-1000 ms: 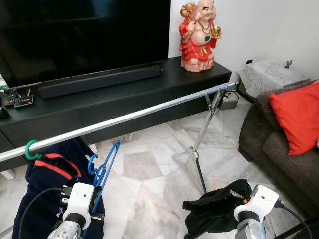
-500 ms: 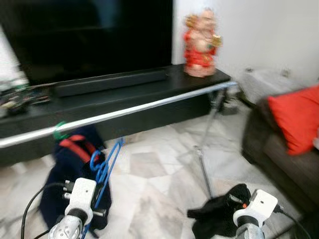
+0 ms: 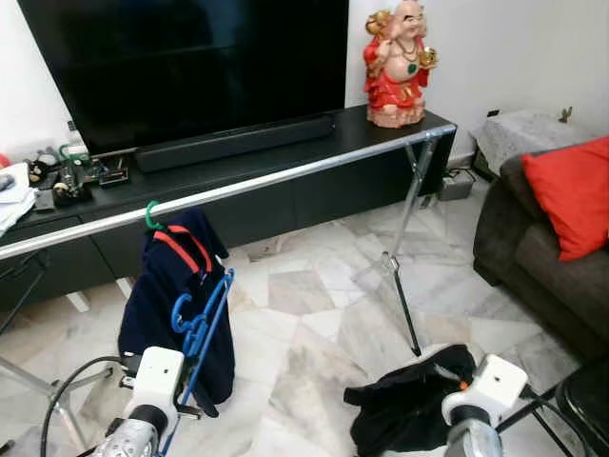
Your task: Hang hanger
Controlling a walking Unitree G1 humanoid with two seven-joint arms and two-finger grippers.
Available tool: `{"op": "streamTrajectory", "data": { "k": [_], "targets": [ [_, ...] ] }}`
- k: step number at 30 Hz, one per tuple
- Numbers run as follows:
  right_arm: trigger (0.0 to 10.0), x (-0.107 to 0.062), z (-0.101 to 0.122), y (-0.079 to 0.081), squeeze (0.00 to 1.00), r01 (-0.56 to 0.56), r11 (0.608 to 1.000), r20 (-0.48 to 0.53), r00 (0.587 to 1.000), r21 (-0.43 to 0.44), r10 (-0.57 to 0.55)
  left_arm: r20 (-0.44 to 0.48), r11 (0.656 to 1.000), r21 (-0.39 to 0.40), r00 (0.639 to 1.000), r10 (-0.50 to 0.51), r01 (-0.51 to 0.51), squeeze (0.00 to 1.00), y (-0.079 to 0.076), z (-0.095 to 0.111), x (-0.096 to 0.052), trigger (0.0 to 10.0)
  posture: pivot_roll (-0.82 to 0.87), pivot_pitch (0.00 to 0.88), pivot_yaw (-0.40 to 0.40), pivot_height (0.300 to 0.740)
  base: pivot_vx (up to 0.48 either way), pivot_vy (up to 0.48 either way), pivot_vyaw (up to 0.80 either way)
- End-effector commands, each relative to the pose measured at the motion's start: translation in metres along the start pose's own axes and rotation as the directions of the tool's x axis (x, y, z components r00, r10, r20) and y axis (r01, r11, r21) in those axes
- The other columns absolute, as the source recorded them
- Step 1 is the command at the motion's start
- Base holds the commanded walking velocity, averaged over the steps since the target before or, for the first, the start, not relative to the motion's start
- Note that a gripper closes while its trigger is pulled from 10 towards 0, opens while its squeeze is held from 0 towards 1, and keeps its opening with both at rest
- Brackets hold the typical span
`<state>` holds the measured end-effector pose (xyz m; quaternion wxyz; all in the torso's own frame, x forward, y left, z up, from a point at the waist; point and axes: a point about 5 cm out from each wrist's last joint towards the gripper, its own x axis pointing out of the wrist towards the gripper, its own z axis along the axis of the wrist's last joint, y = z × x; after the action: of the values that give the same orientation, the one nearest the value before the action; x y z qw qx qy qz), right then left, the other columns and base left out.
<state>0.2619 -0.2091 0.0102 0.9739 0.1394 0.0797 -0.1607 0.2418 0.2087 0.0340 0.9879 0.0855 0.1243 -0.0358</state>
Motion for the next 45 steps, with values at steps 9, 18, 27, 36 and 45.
{"op": "streamTrajectory", "data": {
  "k": [9, 18, 27, 36, 45],
  "targets": [
    [10.0, 0.0038, 0.0072, 0.0126, 0.0, -0.038, 0.999, 0.033, 0.999, -0.013, 0.038, -0.001, 1.0, -0.008, 1.0, 0.024, -0.024, 0.0, 0.0064, 0.0024, -0.0012, 10.0, 0.05, 0.033, 0.034, 0.74, -0.284, 0.0, 0.0],
    [10.0, 0.0038, 0.0068, 0.0129, 0.0, -0.035, 0.999, 0.03, 0.999, -0.013, 0.036, -0.005, 1.0, -0.01, 1.0, 0.025, -0.025, 0.0, 0.0067, 0.0028, -0.0007, 10.0, 0.05, 0.039, 0.034, 0.74, -0.284, 0.0, 0.0],
    [10.0, 0.0043, 0.0069, 0.0143, 0.0, -0.042, 0.999, 0.029, 0.999, -0.026, 0.043, -0.009, 1.0, -0.01, 1.0, 0.027, -0.027, 0.0, 0.0067, 0.0031, -0.0003, 10.0, 0.05, 0.042, 0.034, 0.74, -0.285, 0.0, 0.0],
    [10.0, 0.0041, 0.0073, 0.0175, 0.0, -0.061, 0.997, 0.034, 0.997, -0.056, 0.063, -0.01, 1.0, -0.009, 1.0, 0.029, -0.029, 0.0, 0.008, 0.0036, -0.0009, 10.0, 0.06, 0.046, 0.035, 0.74, -0.288, 0.0, 0.38],
    [10.0, 0.0042, 0.0053, 0.0171, 0.0, -0.051, 0.998, 0.02, 0.998, -0.036, 0.052, -0.01, 1.0, -0.01, 1.0, 0.026, -0.026, 0.0, 0.0073, 0.0042, -0.0005, 10.0, 0.06, 0.05, 0.039, 0.74, -0.286, 0.0, 0.47]
  ]
}}
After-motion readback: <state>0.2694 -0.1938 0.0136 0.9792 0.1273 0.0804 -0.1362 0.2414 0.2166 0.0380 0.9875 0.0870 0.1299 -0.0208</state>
